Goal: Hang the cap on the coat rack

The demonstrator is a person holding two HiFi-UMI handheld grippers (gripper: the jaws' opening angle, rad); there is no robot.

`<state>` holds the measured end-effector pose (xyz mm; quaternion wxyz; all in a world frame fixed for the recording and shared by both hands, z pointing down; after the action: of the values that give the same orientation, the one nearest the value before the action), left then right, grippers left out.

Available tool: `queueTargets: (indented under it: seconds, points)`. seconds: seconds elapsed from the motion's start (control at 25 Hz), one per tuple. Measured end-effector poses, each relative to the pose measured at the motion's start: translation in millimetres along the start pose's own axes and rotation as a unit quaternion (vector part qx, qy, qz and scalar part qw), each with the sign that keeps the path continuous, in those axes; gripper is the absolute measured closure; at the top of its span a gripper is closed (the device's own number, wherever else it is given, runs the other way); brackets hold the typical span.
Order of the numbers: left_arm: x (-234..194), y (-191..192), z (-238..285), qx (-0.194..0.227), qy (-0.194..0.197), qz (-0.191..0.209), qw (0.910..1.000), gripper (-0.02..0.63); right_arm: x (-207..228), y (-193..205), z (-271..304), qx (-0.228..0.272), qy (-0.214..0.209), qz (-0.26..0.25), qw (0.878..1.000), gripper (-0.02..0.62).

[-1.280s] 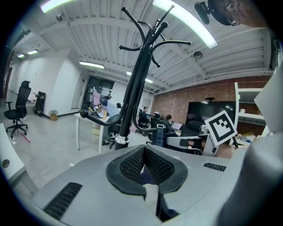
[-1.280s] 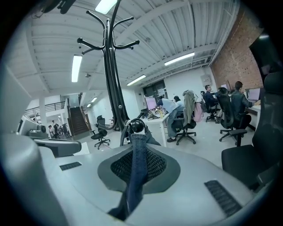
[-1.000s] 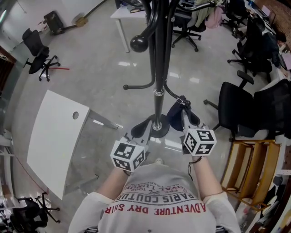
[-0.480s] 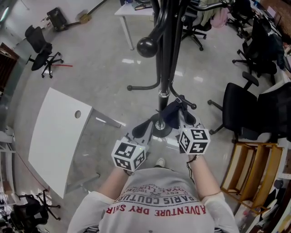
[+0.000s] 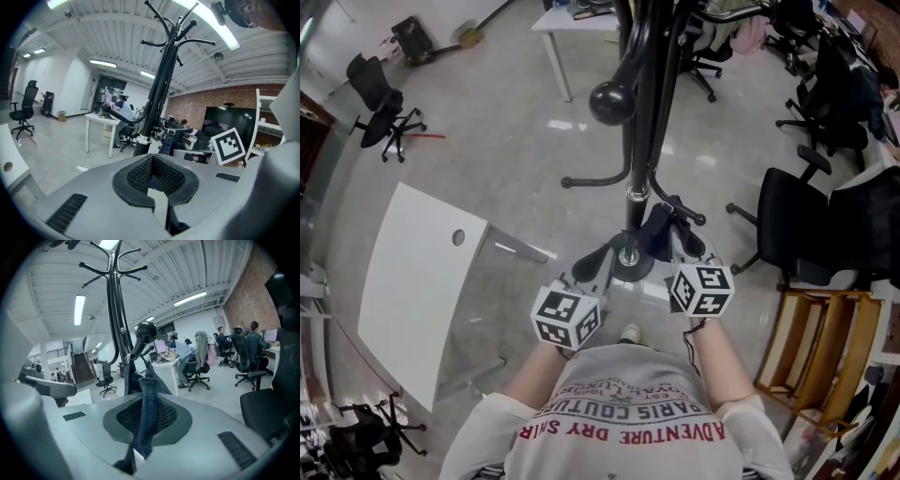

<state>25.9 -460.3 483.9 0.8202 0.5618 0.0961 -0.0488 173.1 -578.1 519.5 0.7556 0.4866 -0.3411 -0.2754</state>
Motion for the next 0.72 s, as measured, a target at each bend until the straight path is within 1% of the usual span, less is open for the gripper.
queueTargets:
  seconds: [0.08, 0.2, 0.32, 0.44, 0.48, 0.56, 0.64, 0.72]
  points:
    - [-1, 1, 2, -0.002, 0.001, 0.001, 1.0, 0.601, 1, 1, -1, -0.004, 0.005, 0.004, 1.0, 0.574]
    - [-1, 0, 1, -0.003, 0.003, 0.003, 1.0, 0.601, 2, 6, -1, -0.024, 0.009, 0.016, 1.0, 0.574]
    - [-1, -2, -1, 0.002, 0.006, 0.005, 1.0, 0.601, 3, 8, -6, -0.033, 0.036, 0.016, 0.999, 0.574]
    - [0, -6, -4, 0.01, 0.009, 0.005, 0.9999, 0.601, 1, 4, -14, -0.028, 0.06, 0.001, 0.998, 0.568]
    - [1, -8, -5, 0.012, 0.011, 0.006, 0.9998, 0.601, -1, 1, -17, -0.023, 0.064, -0.004, 0.998, 0.546]
    - [2, -12, -8, 0.016, 0.015, 0.01, 0.9997, 0.601, -6, -8, -24, -0.008, 0.066, -0.009, 0.998, 0.483]
    - [4, -15, -11, 0.02, 0.021, 0.013, 0.9995, 0.601, -13, -16, -32, 0.001, 0.064, -0.016, 0.998, 0.465]
    - [6, -17, -13, 0.024, 0.026, 0.015, 0.9993, 0.601, -21, -22, -40, 0.006, 0.059, -0.028, 0.998, 0.465]
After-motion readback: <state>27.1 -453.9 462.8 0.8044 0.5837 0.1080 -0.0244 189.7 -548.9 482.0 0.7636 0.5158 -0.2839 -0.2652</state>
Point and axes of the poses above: the fingertips, and each gripper's own axes: z forward along the fingers, x to its right, y out of its underside, the point moved 5 cm from there along -z, backward along the fingers, and after that the axes turned 8 degrees about -y, right-handed, at the moved point
